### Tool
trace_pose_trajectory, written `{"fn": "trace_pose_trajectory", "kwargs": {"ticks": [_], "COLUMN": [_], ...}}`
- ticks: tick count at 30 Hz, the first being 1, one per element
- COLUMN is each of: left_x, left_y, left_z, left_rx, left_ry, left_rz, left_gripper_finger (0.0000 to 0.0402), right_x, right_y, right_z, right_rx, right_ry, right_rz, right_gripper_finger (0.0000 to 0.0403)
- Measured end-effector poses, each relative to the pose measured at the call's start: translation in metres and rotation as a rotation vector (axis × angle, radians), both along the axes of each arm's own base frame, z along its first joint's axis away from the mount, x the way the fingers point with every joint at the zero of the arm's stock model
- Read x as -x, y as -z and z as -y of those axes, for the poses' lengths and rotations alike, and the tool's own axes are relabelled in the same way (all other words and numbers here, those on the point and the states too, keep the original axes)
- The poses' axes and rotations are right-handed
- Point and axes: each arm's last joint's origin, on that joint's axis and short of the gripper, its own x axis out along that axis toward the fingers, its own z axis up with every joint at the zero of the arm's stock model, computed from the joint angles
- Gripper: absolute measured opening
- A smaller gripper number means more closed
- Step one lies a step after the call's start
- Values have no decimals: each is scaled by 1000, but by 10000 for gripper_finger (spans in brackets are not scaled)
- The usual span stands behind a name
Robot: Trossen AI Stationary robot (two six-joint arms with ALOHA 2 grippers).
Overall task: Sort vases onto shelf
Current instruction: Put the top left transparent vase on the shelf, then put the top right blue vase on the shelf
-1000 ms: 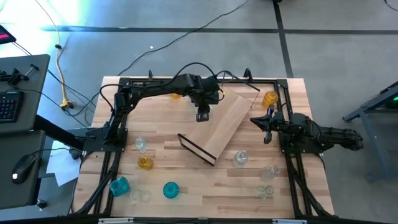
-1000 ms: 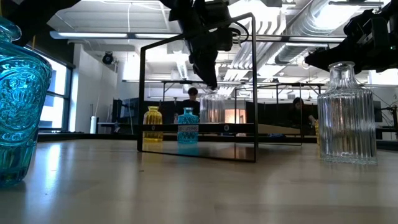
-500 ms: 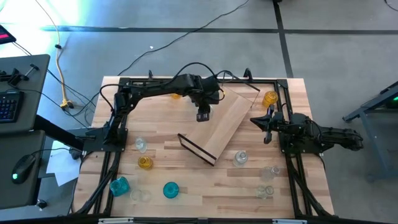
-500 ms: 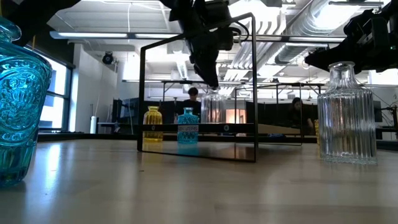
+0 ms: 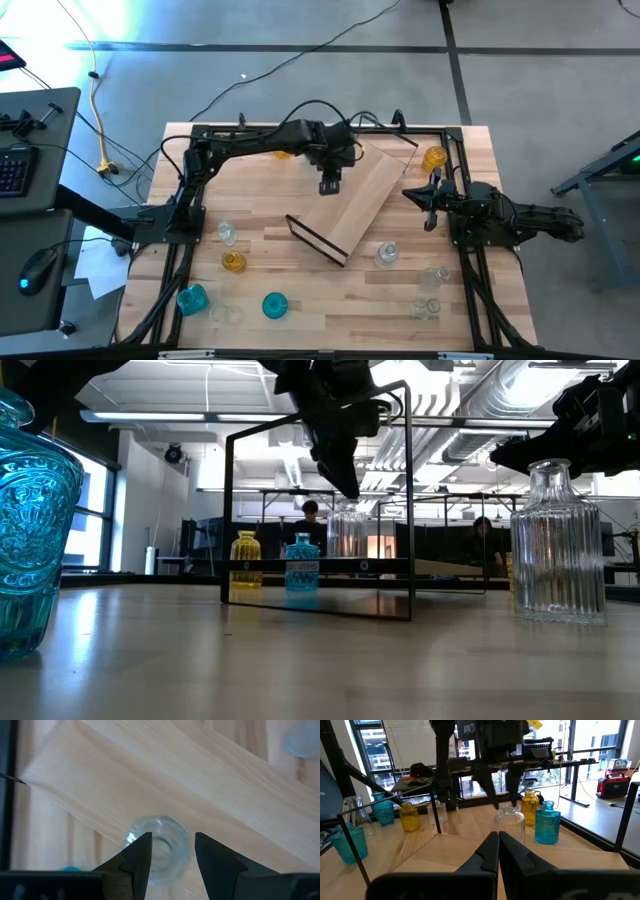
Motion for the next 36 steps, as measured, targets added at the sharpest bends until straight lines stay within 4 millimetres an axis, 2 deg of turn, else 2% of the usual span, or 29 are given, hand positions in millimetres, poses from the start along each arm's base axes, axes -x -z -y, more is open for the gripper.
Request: {"fn": "trace_pose_trajectory", "kwargs": {"ticks": [11, 15, 19, 23, 28, 33, 36], "left_x": [0, 11, 27, 46, 69, 87, 96], "left_y": [-6, -23, -50, -66, -60, -39, -28], "left_z": [-5, -11, -19, -40, -77, -105, -116], "left_rx": [-94, -105, -109, -124, -111, -99, -36], "left_ry": [-3, -29, -54, -112, -173, -216, -223], "left_rz": [17, 54, 123, 147, 90, 16, 12], "left_gripper_finger": [142, 142, 142, 142, 142, 142, 142], "right_x": [0, 0, 0, 0, 0, 0, 0], "right_y": [0, 0, 0, 0, 0, 0, 0], "right_z": [0, 0, 0, 0, 0, 0, 0], "right_rx": [0, 0, 0, 0, 0, 0, 0], "right_ry": [0, 0, 0, 0, 0, 0, 0], "right_rz": [0, 1, 0, 0, -1, 0, 0], "right_gripper_finger": [0, 0, 0, 0, 0, 0, 0]}}
